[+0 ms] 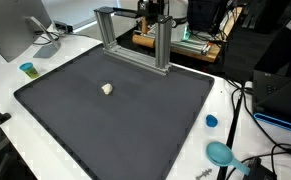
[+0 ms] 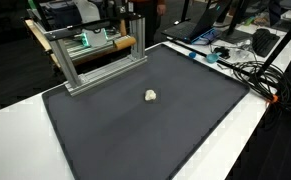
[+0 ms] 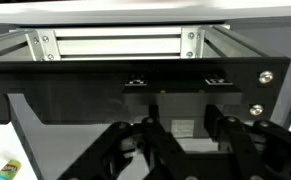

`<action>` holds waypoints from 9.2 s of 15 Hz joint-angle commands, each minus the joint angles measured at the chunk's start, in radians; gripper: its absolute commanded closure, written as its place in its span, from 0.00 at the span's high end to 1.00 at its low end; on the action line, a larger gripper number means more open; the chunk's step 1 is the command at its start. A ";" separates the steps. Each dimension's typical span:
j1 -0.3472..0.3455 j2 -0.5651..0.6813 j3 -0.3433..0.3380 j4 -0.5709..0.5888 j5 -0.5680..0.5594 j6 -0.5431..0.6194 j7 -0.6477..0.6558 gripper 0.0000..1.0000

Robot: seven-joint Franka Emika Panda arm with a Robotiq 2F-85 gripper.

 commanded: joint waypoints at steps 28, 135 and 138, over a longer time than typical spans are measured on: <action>-0.070 0.678 0.084 0.672 -0.209 0.028 0.202 0.21; -0.010 0.988 -0.121 0.744 -0.057 0.225 0.180 0.21; -0.002 1.040 -0.109 0.760 -0.058 0.208 0.177 0.21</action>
